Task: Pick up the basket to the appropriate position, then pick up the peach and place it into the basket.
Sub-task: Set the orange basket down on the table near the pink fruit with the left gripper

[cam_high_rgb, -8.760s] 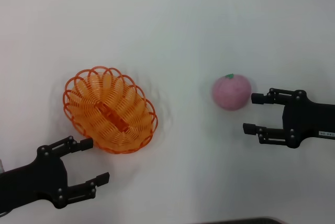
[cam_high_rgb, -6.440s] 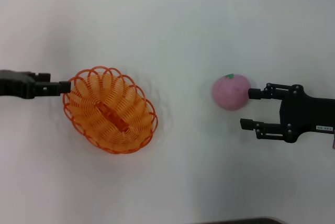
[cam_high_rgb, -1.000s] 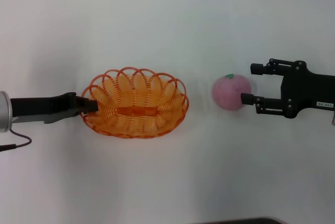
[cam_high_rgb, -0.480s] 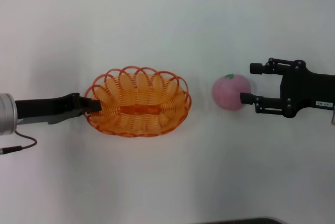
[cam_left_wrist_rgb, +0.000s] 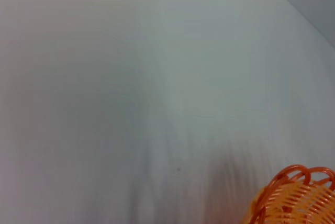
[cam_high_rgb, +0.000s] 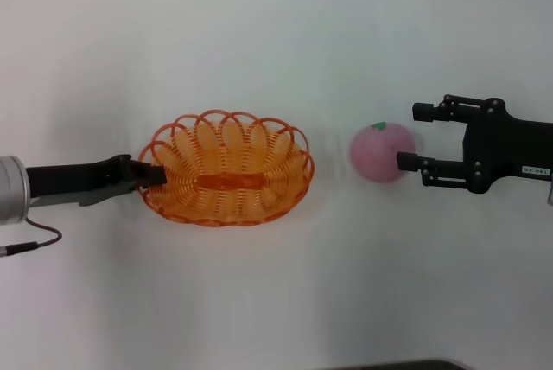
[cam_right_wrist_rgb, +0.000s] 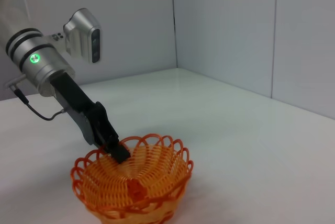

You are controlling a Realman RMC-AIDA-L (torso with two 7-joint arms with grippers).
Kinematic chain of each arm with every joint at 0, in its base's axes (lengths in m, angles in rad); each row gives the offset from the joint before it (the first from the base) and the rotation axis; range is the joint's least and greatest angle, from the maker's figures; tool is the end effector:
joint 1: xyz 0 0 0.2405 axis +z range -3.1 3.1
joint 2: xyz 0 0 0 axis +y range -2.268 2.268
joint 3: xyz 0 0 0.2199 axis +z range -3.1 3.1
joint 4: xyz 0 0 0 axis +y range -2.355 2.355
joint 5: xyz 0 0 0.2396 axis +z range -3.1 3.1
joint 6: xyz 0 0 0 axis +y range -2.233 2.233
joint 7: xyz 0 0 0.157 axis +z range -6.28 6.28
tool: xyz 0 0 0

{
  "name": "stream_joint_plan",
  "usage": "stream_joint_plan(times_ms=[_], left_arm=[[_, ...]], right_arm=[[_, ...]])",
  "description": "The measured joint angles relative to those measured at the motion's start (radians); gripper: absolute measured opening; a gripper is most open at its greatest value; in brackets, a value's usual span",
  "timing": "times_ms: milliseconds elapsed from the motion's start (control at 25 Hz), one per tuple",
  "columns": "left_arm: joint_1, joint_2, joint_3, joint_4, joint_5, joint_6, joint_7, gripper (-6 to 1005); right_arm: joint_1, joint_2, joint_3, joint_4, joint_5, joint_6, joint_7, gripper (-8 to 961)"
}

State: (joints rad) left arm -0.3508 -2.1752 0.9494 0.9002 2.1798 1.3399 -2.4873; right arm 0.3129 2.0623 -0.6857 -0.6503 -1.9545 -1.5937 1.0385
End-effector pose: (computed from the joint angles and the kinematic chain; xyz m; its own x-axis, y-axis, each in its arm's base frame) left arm -0.2807 0.3203 -0.0272 0.0898 0.9390 0.3319 0.9939 -0.1060 0.0311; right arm 0.3105 0.2828 0.0156 0.8589 -0.1968 -0.4727 -0.3669 -0.8806 -0.2999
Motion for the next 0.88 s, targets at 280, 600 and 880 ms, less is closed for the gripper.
stream_joint_plan(times_ms=[280, 600, 880], left_arm=[[0.001, 0.0, 0.005, 0.002, -0.003, -0.002, -0.008, 64], [0.006, 0.002, 0.004, 0.01, -0.015, -0.002, -0.008, 66], [0.018, 0.005, -0.001, 0.01, -0.037, 0.003, -0.01, 93]], right_arm=[[0.0, -0.001, 0.0, 0.0, -0.002, 0.0, 0.0, 767], [0.0, -0.001, 0.0, 0.0, -0.001, 0.0, -0.001, 766], [0.0, -0.001, 0.0, 0.0, 0.0, 0.0, -0.002, 766]])
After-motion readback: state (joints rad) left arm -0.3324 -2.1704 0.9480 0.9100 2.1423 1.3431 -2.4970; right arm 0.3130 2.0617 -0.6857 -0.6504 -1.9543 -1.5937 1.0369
